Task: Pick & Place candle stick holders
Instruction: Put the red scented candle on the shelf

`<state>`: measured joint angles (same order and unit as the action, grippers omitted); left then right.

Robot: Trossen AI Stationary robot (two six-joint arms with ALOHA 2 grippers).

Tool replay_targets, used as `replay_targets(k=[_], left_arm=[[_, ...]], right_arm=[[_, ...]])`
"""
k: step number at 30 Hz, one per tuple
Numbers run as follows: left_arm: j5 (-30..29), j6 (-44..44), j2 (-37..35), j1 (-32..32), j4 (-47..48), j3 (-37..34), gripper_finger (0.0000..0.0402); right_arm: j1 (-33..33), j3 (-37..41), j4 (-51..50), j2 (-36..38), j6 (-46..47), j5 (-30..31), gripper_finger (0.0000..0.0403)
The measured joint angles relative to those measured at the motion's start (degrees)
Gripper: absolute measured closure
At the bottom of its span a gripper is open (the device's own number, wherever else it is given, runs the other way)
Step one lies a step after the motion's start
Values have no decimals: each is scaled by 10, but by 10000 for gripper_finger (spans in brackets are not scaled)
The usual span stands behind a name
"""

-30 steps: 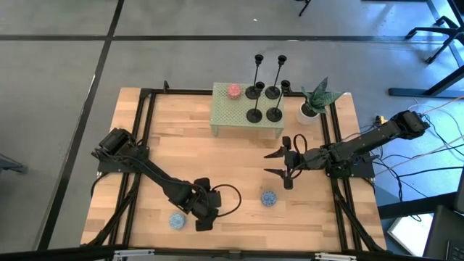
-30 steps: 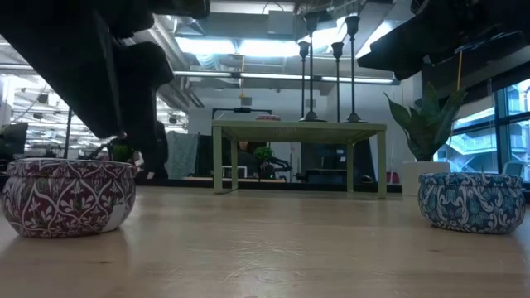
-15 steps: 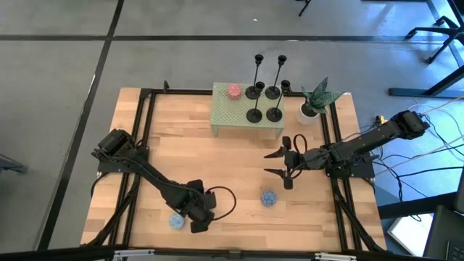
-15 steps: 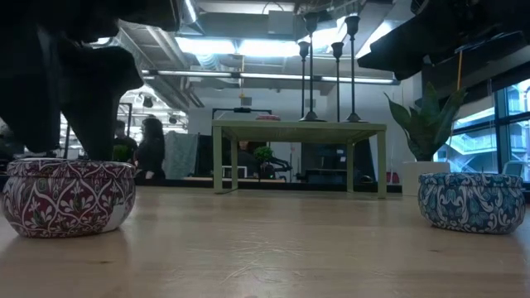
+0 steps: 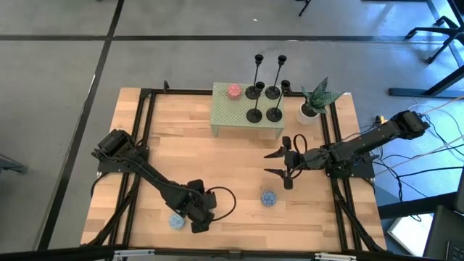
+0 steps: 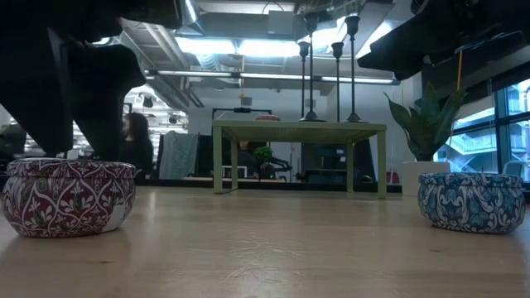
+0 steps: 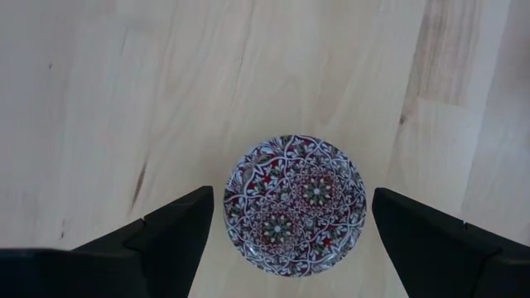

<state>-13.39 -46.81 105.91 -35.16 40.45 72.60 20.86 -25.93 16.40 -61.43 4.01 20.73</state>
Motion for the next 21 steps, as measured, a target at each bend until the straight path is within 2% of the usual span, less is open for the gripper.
replay_targets(k=[21], left_arm=[[7, -20, 1, -2, -26, 0, 75]], right_arm=[[0, 0, 0, 0, 0, 0, 178]])
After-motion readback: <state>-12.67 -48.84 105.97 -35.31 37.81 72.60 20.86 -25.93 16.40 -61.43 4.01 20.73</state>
